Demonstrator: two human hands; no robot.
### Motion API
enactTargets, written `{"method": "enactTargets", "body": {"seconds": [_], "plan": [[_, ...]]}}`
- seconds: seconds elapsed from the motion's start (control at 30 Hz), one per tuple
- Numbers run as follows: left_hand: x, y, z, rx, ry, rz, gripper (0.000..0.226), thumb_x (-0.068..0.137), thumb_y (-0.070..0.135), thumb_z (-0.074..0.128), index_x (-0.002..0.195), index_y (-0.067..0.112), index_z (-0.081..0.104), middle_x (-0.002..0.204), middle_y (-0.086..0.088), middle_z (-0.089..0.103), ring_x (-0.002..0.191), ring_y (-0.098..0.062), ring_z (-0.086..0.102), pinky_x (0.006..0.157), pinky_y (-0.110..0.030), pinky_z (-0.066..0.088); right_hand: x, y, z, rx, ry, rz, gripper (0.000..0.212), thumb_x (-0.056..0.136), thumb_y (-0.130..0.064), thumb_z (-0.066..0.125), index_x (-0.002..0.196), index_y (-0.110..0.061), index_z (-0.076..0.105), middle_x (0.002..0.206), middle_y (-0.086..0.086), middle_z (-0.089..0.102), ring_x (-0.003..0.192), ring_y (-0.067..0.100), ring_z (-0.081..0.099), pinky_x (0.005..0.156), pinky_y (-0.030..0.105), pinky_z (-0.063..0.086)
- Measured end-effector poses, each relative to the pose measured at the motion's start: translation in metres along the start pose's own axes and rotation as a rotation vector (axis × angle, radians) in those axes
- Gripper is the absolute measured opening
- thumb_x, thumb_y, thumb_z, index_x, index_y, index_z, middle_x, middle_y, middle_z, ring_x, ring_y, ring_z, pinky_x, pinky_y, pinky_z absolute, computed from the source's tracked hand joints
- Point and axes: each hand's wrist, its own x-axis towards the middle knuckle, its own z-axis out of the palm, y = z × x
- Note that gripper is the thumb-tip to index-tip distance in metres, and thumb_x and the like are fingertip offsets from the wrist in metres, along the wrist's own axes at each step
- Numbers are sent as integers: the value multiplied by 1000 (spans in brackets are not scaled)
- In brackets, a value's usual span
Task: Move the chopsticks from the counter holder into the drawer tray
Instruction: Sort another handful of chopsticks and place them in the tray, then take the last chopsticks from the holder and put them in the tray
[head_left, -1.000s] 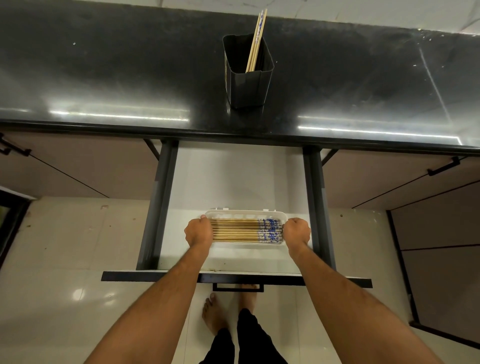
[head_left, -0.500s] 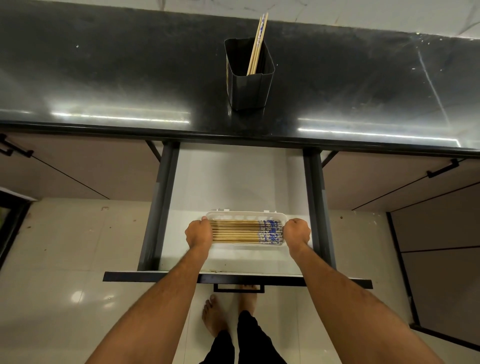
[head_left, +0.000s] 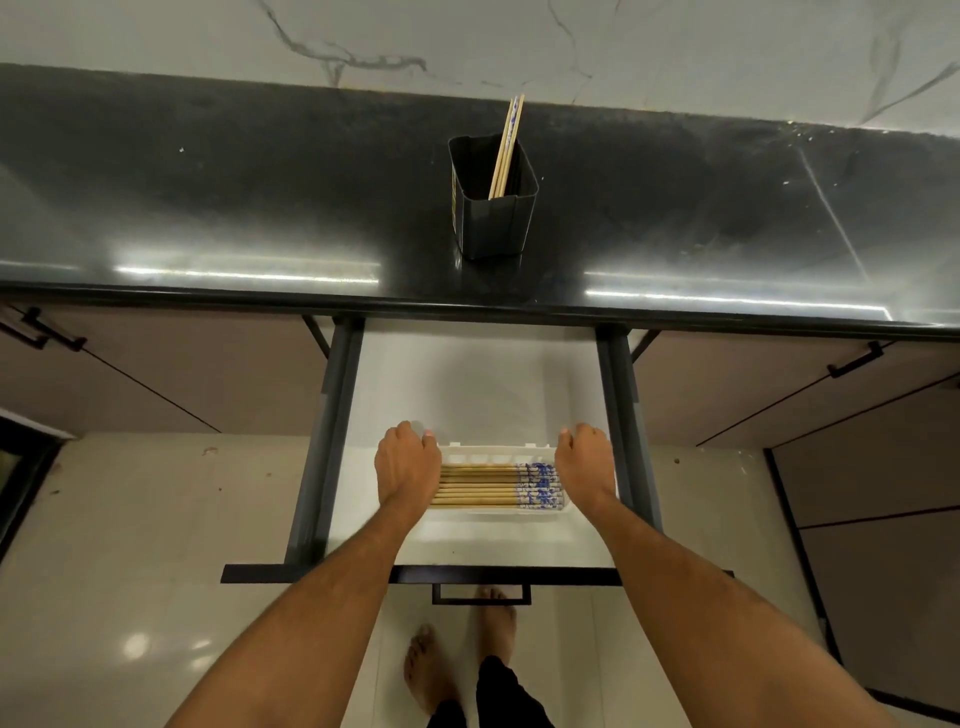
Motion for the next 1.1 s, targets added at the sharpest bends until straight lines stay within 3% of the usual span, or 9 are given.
{"method": "enactTargets", "body": {"seconds": [0.07,0.2,0.33,0.43,0.73,1.1], "plan": [[2,13,-13,74,60,119,37,103,32,48,127,6,57,122,-11,63,111,-25,59,100,-40,46,-1,-14,-10,-102,44,-142,29,108,-29,43,118,-6,58,117,9,58,108,21,53,93,31,47],[4,39,-40,179,189,388,35,99,28,54,126,7,55,122,-12,62,113,-27,58,107,-40,43,-2,-42,-35,-292,137,-381,35,108,-30,42,130,-5,53,126,12,58,115,24,54,102,37,50],[14,70,-71,260,203,519,53,101,32,47,146,4,43,147,-15,50,141,-31,43,124,-43,22,1,-75,-65,-409,213,-469,48,108,-32,40,143,0,46,142,19,53,132,31,50,115,41,42],[23,99,-101,308,268,604,59,102,35,43,152,3,36,153,-16,44,147,-31,35,127,-45,17,5,-103,-92,-477,244,-506,56,109,-34,36,154,-1,34,156,19,41,147,33,37,122,43,32],[41,191,-182,359,446,747,61,102,38,42,151,3,36,153,-15,45,145,-30,37,125,-47,23,18,-183,-170,-495,471,-663,53,107,-34,42,150,-2,40,152,18,47,144,31,42,120,43,36],[97,287,-200,391,535,852,58,101,35,40,147,1,36,149,-16,44,144,-30,37,125,-47,22,93,-259,-225,-445,591,-764,50,104,-30,50,142,1,44,142,20,53,135,33,50,115,46,42]]}}
